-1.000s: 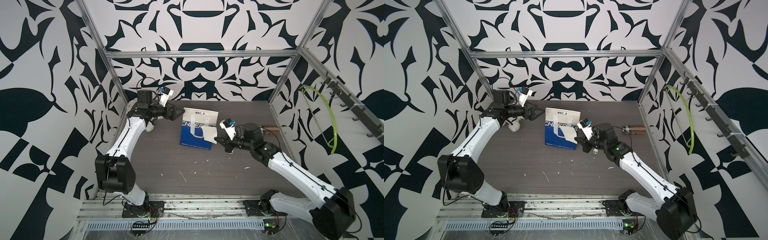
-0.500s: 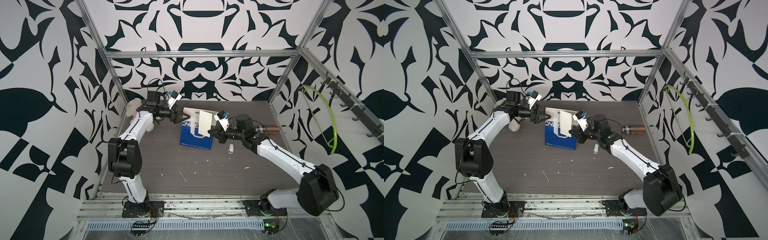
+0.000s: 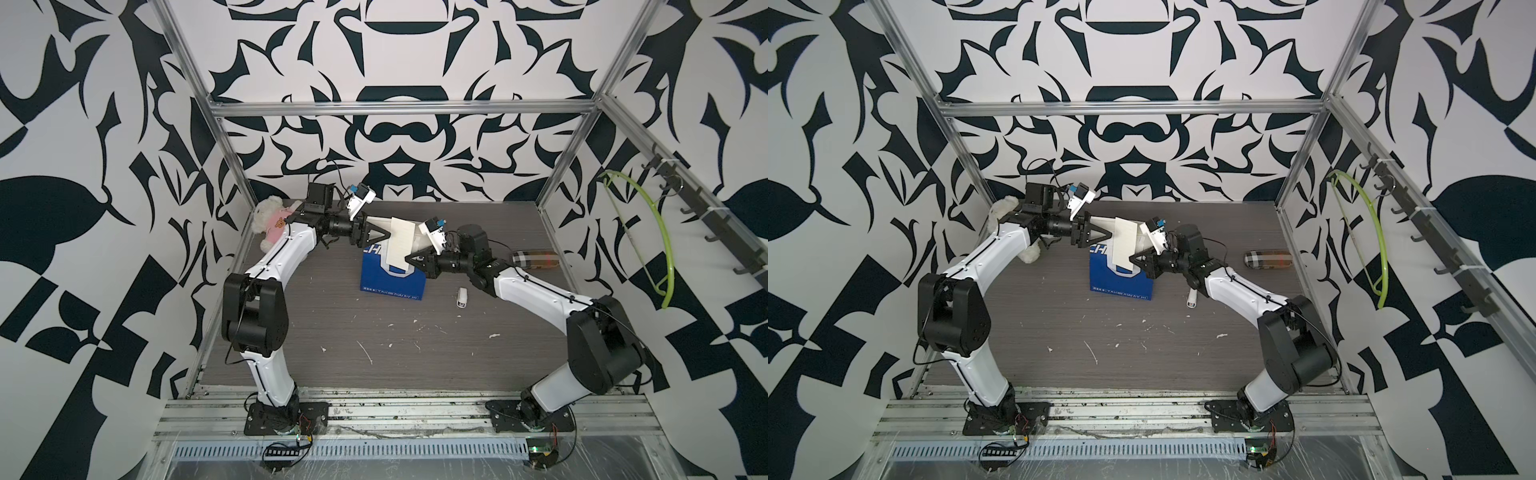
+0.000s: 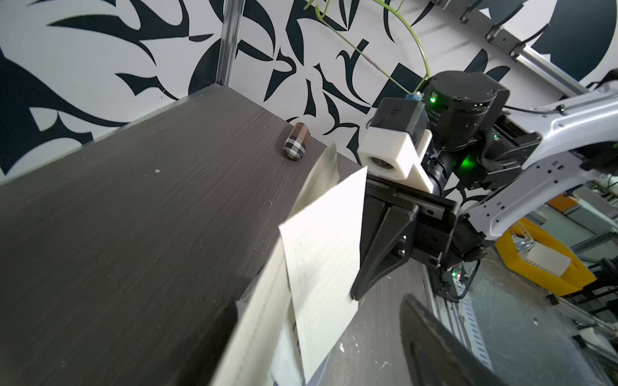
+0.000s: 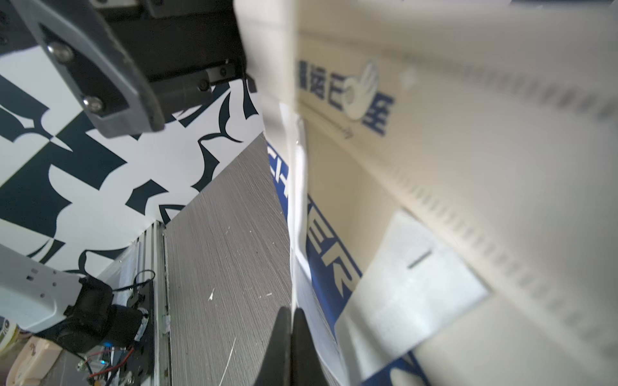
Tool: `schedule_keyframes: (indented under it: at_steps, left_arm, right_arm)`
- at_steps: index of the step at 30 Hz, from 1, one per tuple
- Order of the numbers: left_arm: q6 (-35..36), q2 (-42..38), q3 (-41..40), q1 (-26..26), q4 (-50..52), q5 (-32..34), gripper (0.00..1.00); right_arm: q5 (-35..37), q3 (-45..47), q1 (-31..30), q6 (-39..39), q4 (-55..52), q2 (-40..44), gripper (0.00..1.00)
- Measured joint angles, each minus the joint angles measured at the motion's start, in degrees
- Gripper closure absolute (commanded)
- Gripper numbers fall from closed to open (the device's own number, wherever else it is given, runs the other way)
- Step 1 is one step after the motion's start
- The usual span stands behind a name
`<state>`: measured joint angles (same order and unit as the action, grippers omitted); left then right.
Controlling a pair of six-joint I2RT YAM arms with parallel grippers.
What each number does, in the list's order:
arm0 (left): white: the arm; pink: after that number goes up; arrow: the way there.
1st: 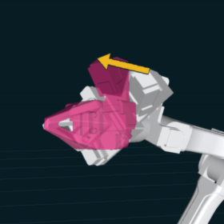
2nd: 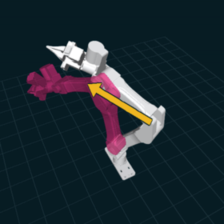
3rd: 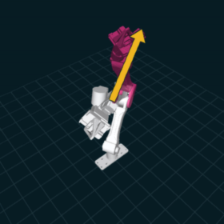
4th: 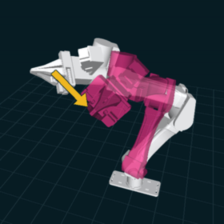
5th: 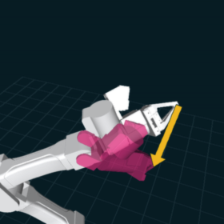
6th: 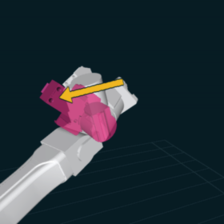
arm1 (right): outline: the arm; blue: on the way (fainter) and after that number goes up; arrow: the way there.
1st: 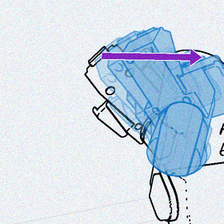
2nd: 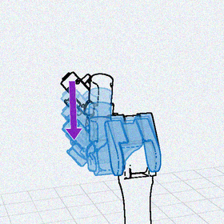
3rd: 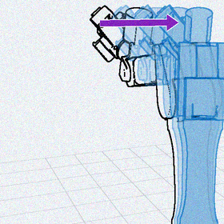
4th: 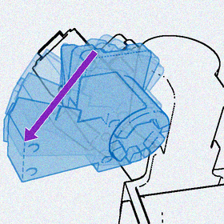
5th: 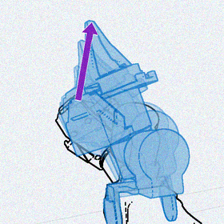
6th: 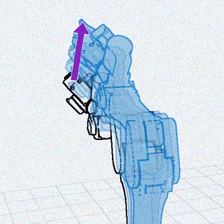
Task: Staple the receipts to the bags
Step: Hold the receipt from the takeout bag.
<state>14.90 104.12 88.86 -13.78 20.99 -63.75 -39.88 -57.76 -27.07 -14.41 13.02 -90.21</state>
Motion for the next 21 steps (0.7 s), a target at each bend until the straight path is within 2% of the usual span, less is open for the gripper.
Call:
schedule_keyframes:
  at_steps: [6, 11, 21]
  left_arm:
    - [-0.70, 0.13, 0.00, 0.00, -0.22, 0.02, 0.31]
    - [-1.57, 0.92, 0.00, 0.00, -0.26, 0.04, 0.43]
    - [-2.67, 2.23, 0.09, 0.00, -0.33, 0.02, 0.52]
  right_arm:
    - [0.04, -0.70, -1.14, -2.08, 1.36, -1.70, 1.00]
    - [0.57, -1.55, -1.49, -3.34, 1.42, -2.99, 1.00]
    - [2.14, -2.25, -1.53, -4.94, 1.44, -3.48, 1.00]
